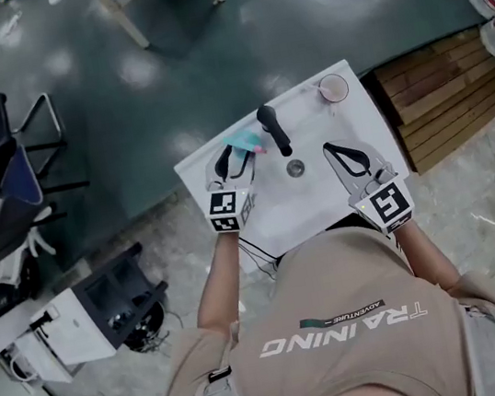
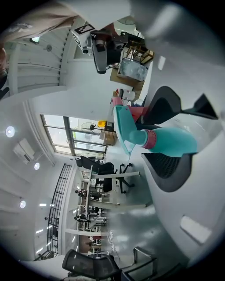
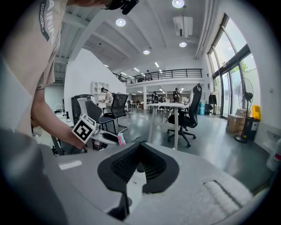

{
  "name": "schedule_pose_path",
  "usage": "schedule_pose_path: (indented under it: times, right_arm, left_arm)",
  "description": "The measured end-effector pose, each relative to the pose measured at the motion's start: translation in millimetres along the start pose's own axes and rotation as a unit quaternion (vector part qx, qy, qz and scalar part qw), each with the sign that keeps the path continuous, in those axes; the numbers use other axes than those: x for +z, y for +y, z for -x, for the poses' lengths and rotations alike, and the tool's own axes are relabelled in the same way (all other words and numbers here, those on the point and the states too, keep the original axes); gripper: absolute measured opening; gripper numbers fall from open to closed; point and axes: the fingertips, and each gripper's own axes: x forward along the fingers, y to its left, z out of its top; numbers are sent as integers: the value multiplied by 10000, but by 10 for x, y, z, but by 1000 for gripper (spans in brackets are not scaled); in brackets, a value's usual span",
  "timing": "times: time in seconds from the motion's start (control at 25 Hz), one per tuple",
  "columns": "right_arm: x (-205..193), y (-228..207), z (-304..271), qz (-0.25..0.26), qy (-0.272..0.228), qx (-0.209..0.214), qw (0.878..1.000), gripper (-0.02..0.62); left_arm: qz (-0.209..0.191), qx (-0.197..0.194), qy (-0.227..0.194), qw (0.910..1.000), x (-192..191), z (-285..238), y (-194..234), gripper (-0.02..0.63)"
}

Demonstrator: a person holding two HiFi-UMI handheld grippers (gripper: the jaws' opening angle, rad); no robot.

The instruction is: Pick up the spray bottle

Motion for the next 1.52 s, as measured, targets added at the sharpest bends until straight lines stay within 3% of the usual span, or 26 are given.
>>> schedule_pose_path:
  times: [0.2, 0.48, 1.04, 1.52]
  right_arm:
    - [3, -39, -36, -69, 16, 11, 10000, 2]
    - [-6, -63, -76, -134, -13, 94, 9999, 2]
    - [107, -76, 20, -122, -384, 229, 9989, 2]
    - [297, 74, 188, 134, -767, 487, 9958, 2]
  left_arm:
    - [-123, 63, -183, 9997, 68, -36, 22, 216]
    - [-433, 278, -400, 9979, 172, -59, 1, 156]
    - [-340, 752, -527, 9952, 362, 333, -138, 146]
    - [-287, 983, -1152, 9880, 706, 902, -505, 146]
